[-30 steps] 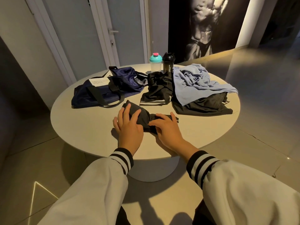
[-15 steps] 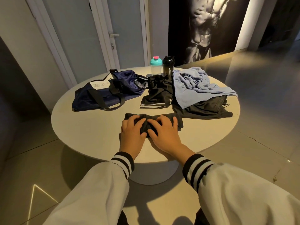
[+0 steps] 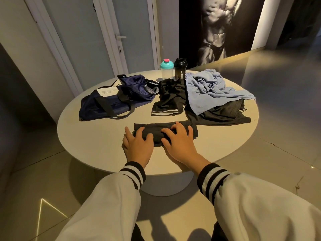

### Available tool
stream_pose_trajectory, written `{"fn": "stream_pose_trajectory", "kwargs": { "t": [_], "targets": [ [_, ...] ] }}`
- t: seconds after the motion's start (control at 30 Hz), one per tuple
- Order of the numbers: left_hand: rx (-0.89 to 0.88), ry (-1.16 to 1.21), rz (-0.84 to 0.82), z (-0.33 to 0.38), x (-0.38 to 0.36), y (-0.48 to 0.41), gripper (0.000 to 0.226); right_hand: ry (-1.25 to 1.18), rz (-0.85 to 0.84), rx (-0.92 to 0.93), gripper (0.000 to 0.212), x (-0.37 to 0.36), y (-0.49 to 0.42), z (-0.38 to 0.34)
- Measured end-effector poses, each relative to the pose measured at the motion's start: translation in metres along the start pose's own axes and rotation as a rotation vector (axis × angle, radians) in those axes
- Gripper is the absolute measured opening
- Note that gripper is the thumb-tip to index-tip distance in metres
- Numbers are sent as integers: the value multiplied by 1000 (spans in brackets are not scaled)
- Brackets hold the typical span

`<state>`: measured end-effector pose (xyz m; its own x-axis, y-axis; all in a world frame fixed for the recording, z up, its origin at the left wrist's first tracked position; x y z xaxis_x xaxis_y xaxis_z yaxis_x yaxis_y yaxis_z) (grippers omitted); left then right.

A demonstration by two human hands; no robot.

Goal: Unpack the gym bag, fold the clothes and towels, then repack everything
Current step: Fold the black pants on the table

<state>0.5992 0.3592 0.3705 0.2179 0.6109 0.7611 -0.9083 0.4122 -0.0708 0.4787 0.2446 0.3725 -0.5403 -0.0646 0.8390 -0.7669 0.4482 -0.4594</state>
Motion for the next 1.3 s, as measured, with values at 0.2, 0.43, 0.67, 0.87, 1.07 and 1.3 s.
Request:
{"fn": "stream_pose_trajectory", "kwargs": {
  "t": [0.2,0.43,0.67,0.87,1.07,1.3],
  "targets": [
    [39,-90,-13,-1,-5,-12,52,-16,-104,-51,36,14,-15,-2],
    [4,246,-85,9,4,-17,44,64,-267,27,34,18,-44,-2],
    [-149,478,-112,44,21,-99,48,-38,-394,32,41,-13,-128,9],
    [-87,553,-111,52,17,-192,49,-260,-463,-53,46,-48,-222,20],
    [158,786,-111,52,51,-243,45,-728,-378,-161,50,-43,-269,-12],
    [144,540,-273,54,89,-308,37,-739,-320,-303,52,-33,-318,-53]
  ]
}}
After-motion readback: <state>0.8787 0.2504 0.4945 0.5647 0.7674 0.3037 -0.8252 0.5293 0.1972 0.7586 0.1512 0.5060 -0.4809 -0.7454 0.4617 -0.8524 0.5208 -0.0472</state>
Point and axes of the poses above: each hand's wrist, its own y-axis away from the middle knuckle, its own x-axis out of the back of the hand, z = x × y, the point moved 4 cm from there along -y, towards the middle knuckle, and after that the axes turned 8 degrees about x, right-handed, at the moved point
